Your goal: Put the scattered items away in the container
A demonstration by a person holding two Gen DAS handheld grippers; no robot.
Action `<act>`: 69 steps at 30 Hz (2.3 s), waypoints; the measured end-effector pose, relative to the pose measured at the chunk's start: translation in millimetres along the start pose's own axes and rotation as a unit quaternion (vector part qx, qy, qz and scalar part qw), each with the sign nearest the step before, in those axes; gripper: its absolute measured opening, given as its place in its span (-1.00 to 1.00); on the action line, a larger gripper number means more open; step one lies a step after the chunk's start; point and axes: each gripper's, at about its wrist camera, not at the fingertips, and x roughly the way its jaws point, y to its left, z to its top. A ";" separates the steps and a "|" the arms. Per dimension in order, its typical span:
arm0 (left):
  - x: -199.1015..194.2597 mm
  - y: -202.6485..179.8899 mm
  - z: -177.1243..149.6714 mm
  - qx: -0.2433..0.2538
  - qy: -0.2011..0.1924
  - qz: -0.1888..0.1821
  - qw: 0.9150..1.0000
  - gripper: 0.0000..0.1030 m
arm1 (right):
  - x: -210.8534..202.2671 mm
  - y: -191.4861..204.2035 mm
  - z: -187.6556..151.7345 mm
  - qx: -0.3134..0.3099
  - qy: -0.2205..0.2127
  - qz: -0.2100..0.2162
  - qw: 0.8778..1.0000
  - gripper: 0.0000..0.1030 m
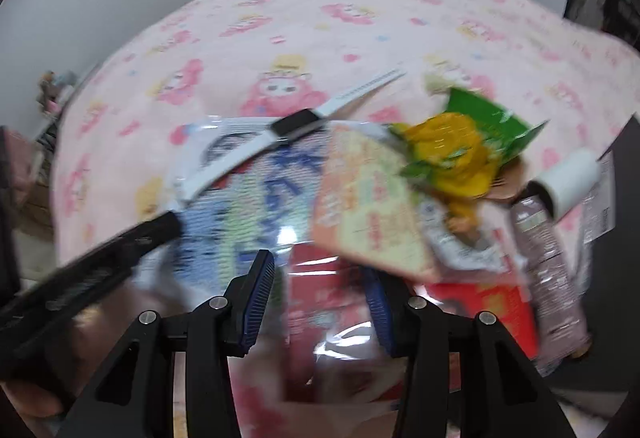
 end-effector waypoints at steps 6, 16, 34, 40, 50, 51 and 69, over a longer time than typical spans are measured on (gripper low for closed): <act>0.1 1.6 0.3 -0.005 -0.001 -0.002 1.000 -0.20 | -43.9 6.0 -13.9 -0.005 -0.022 0.057 0.998 -0.20; -15.5 2.5 -12.3 -0.003 -0.010 0.016 1.000 -0.18 | -28.4 0.1 -56.8 0.023 0.056 0.079 0.995 -0.20; 0.0 -2.1 -9.7 0.002 0.014 0.011 1.000 -0.07 | 1.9 -40.9 -20.1 0.080 0.009 0.052 0.995 -0.18; 6.2 -2.7 -8.9 -0.001 0.023 0.001 1.000 0.02 | 11.1 -38.3 -19.9 0.093 0.004 0.080 0.992 -0.06; -16.6 -9.1 -31.9 0.027 0.052 -0.024 0.998 0.02 | -25.1 -29.6 -46.8 0.082 0.010 0.084 0.993 -0.21; -21.5 -11.3 -37.8 0.032 0.052 -0.023 0.998 0.02 | -31.5 -30.7 -53.1 0.083 0.012 0.086 0.993 -0.22; -88.1 -38.6 -109.4 0.088 0.056 -0.021 0.994 0.05 | -110.1 -47.0 -128.2 0.112 -0.015 0.090 0.989 -0.21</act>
